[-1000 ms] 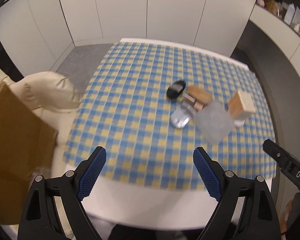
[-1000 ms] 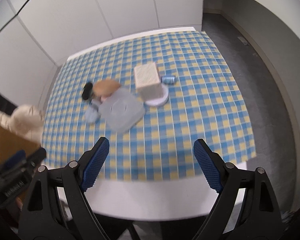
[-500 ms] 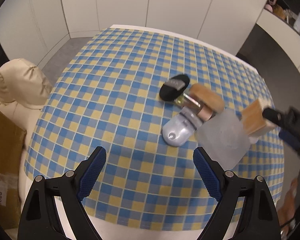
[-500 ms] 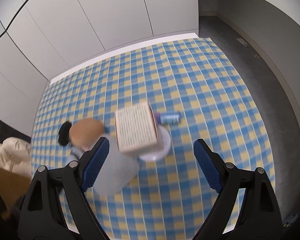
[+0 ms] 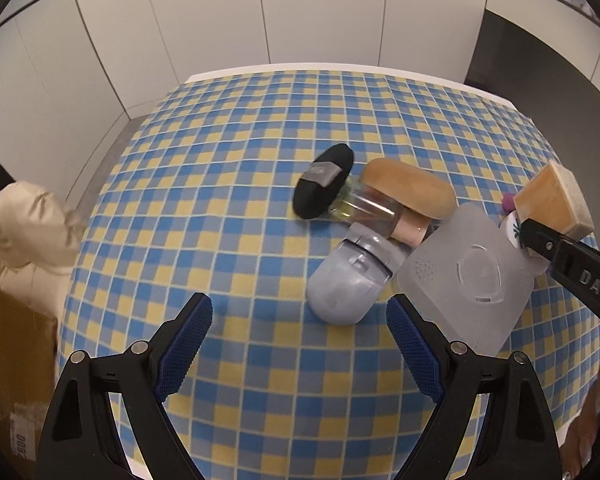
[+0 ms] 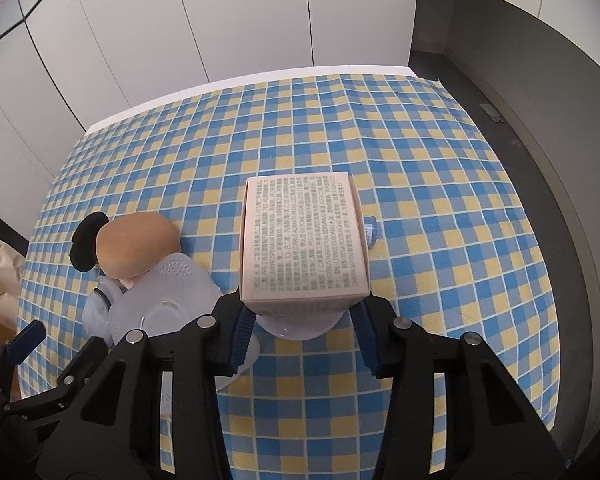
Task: Organize objects
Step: 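Grasp the grey mouse with the left tool while the right tool holds the pink box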
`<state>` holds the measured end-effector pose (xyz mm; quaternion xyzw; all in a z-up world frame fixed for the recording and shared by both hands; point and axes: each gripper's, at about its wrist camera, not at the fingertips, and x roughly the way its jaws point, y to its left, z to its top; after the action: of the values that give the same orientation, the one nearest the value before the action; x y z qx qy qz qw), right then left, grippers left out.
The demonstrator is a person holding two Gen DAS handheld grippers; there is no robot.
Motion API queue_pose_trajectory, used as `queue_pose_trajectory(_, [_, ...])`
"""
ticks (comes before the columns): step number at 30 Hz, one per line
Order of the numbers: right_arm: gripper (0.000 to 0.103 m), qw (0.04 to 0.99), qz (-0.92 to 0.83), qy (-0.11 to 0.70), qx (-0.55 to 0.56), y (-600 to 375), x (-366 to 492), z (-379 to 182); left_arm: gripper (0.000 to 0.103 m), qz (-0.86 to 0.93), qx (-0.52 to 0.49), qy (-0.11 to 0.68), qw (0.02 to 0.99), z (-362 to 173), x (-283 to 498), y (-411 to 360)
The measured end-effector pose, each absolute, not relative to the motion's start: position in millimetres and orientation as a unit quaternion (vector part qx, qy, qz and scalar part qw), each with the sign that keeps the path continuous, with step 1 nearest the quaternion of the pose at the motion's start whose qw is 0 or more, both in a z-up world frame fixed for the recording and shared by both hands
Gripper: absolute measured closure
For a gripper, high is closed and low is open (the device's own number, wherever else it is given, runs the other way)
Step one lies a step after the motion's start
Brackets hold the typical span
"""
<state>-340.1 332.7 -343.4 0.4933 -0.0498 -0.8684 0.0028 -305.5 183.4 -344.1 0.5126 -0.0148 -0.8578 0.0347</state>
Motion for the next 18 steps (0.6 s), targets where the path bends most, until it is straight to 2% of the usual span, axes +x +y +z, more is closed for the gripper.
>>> queue_pose_trajectory(6, [0.057,0.007,-0.870,-0.062,0.488,357.7,-324.3,-342.5,0.014,-0.853,0.519,-0.004,0.053,-356.2,-327.1,184.4])
queue_pose_trajectory(8, [0.057,0.009,-0.870,-0.070,0.489,369.2,-320.8,-339.4,0.018,-0.856,0.514,0.007,0.048,-357.8,-332.2,183.3])
queue_pose_trajectory(10, [0.057,0.011,-0.869,-0.076,0.489,376.1,-318.5,-338.8,0.031,-0.859,0.510,0.015,0.041,-358.7,-334.9,182.5])
queue_pose_trajectory(12, [0.057,0.010,-0.869,-0.076,0.489,379.7,-319.8,-338.7,0.059,-0.862,0.505,0.014,0.036,-359.0,-336.2,184.5])
queue_pose_trajectory(13, [0.057,0.010,-0.869,-0.075,0.489,380.3,-320.2,-339.0,0.066,-0.865,0.501,0.008,0.037,-358.3,-336.4,186.7])
queue_pose_trajectory(18, [0.057,0.011,-0.869,-0.075,0.488,383.7,-318.8,-338.1,0.067,-0.881,0.470,-0.026,0.052,-349.4,-335.5,200.3])
